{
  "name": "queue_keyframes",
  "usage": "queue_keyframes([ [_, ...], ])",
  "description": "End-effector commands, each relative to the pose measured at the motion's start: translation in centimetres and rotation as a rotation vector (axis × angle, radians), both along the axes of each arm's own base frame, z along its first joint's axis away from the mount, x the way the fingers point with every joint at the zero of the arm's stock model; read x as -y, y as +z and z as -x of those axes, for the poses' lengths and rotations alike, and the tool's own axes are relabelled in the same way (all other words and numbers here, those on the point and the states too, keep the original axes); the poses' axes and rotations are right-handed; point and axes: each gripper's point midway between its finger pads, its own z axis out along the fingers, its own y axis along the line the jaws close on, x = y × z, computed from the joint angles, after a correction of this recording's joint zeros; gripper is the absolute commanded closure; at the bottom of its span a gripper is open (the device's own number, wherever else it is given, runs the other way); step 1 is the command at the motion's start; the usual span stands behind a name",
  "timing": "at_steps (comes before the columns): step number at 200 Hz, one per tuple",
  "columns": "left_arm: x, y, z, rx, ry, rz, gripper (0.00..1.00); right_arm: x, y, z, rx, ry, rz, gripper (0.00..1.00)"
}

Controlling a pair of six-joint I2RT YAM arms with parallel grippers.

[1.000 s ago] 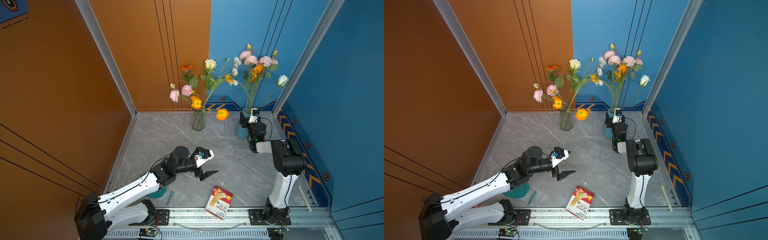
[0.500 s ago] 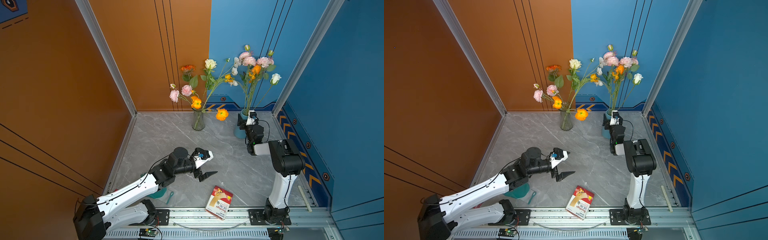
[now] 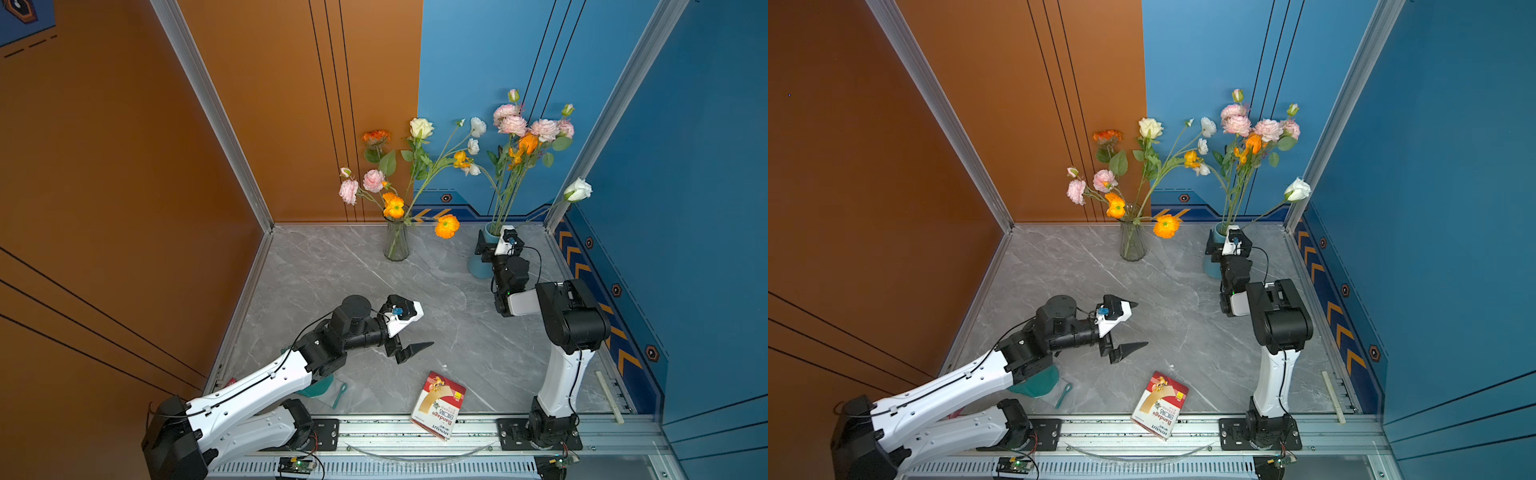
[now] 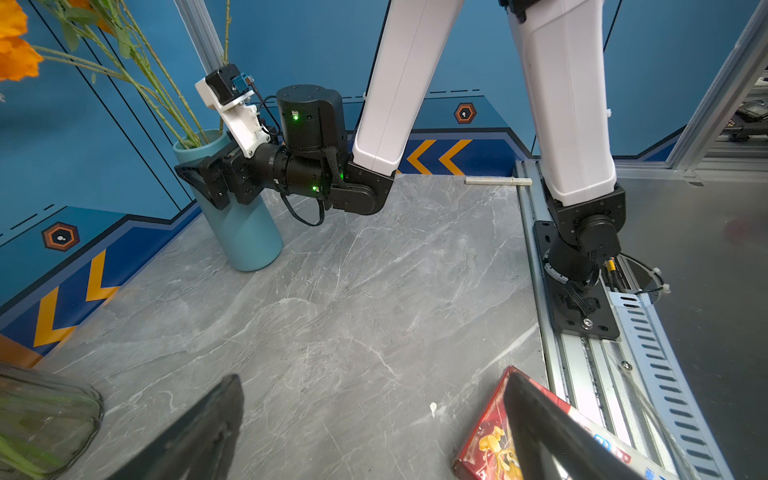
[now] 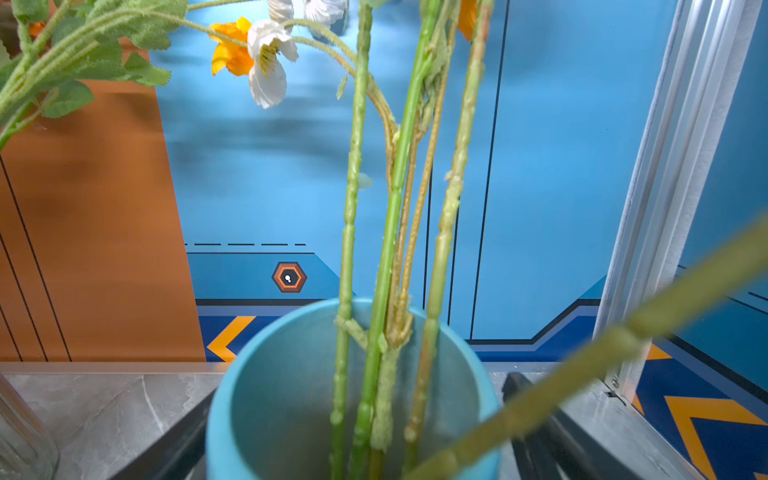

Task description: Arrange the flowers into the vase

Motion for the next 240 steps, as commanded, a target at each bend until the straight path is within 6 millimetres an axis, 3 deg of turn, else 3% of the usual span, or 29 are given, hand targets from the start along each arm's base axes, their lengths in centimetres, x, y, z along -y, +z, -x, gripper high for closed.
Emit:
queue_keyframes([
  [1,-0.2,0.7,-0.1,0.018,-0.003,0.026,0.02,0.3,1.9,1.3,0.047,-0.029,-0.017,0.01],
  [31,-0.7,1.5,-1.1,0.038,0.055,0.044,0.02,0.4,0.3,2.9,0.0,-0.029,-0.04,0.0],
  [50,-2.1,1.9,-3.4,0.05,0.186,0.049,0.02,0.1,-0.7,4.5,-0.033,-0.02,-0.051,0.0],
  [66,-4.4,2.0,-6.1,0.053,0.355,0.05,0.02,-0.5,-1.0,6.3,-0.05,-0.013,-0.05,0.0],
  [88,-9.5,1.5,-10.2,0.039,0.653,0.04,0.02,-1.5,-1.5,8.9,-0.084,0.01,-0.056,0.0],
  [109,-15.3,0.1,-12.7,0.04,0.926,-0.002,0.02,-2.9,-2.2,10.9,-0.145,0.04,-0.04,0.0],
  [131,-20.6,-1.3,-13.6,0.078,1.151,-0.056,0.02,-4.4,-2.0,13.1,-0.187,0.057,0.0,0.0],
  [167,-28.1,-3.6,-13.8,0.173,1.418,-0.108,0.02,-5.1,-2.7,16.3,-0.363,0.101,-0.062,0.0],
  [185,-30.5,-6.1,-14.6,0.144,1.477,-0.1,0.02,-3.5,-3.5,18.3,-0.473,0.014,-0.044,0.0],
  [202,-31.5,-9.1,-15.7,0.053,1.476,-0.073,0.02,-1.2,-4.0,19.5,-0.541,-0.06,-0.02,0.0],
  [231,-31.2,-13.3,-17.4,-0.02,1.403,-0.024,0.02,3.5,-4.7,20.7,-0.598,-0.183,-0.069,0.0],
  [240,-31.0,-13.4,-18.1,0.001,1.394,-0.008,0.02,4.6,-5.1,20.7,-0.596,-0.198,-0.091,0.0],
])
